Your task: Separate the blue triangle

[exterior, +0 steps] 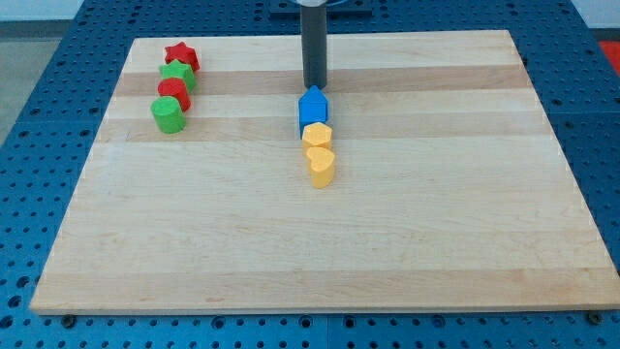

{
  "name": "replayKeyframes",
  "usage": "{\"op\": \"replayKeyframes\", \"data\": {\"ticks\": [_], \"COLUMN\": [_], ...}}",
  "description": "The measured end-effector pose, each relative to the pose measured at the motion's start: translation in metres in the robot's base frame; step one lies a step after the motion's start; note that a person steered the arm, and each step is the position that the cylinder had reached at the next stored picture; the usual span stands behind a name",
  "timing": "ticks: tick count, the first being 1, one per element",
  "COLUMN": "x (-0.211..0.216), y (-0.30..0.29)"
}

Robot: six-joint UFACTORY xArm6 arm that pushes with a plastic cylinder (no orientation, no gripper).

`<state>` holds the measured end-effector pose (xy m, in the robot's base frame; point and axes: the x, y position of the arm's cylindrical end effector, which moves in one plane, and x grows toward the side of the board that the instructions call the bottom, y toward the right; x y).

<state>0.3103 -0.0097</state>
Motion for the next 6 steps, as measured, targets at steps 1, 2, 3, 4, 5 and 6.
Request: {"op": "replayKeyframes", "data": {"ticks": [1,2,3,4,5,6], "x": [0.004,0.004,0.004,0.012,0.033,0.045], "y": [-0.028,-0.057,-0.063,-0.041,-0.022,0.003]}}
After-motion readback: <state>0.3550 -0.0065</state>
